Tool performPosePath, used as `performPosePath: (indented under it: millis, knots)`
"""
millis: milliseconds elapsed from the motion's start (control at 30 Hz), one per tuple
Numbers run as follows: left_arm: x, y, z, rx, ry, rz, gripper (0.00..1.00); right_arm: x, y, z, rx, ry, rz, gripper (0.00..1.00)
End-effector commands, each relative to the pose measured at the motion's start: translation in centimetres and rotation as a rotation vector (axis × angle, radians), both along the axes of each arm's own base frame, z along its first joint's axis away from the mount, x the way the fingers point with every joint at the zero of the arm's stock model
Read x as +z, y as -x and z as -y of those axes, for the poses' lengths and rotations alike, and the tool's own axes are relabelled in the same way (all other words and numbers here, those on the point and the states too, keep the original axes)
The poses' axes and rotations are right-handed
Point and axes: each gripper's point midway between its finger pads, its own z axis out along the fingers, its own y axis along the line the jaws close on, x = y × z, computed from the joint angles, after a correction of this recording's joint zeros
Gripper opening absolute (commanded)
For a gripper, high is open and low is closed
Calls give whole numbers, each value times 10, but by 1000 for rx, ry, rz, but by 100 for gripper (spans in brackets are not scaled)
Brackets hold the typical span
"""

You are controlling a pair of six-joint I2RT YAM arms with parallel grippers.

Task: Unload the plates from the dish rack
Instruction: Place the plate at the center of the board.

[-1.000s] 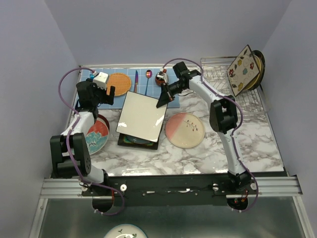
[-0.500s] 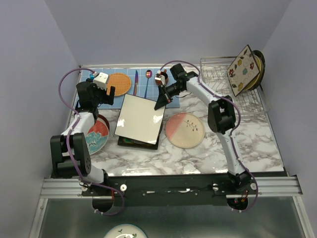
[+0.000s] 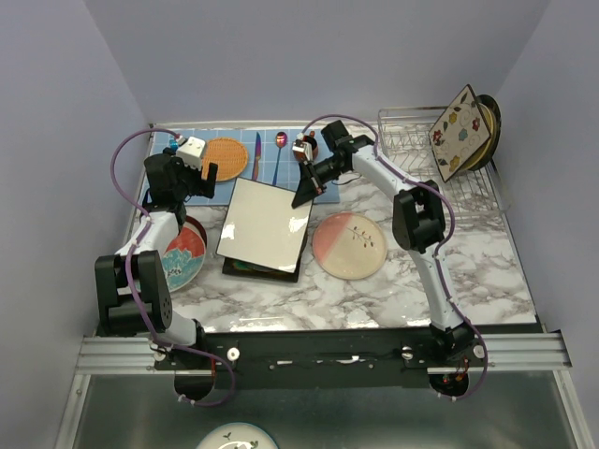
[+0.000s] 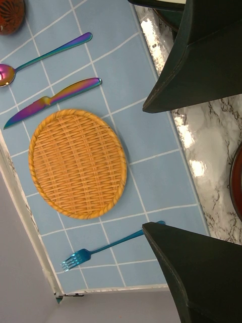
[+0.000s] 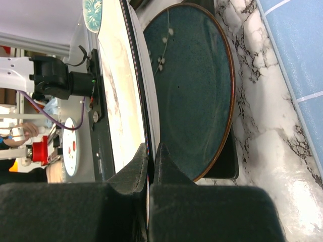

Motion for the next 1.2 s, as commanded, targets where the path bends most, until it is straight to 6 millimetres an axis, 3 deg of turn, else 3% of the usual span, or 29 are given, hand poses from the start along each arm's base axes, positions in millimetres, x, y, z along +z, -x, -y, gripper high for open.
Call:
performPosePath:
  millis: [0,833,1167]
  knots:
    - [9,0,-4,8,-23,31,99,22,21,-9,65,-107,-103,1]
    - [6,4,-2,-3,-23,36,99,-2,16,-8,24,-26,-127,1]
    - [7,7,0,-14,-26,40,99,-16,12,-9,11,6,-139,11]
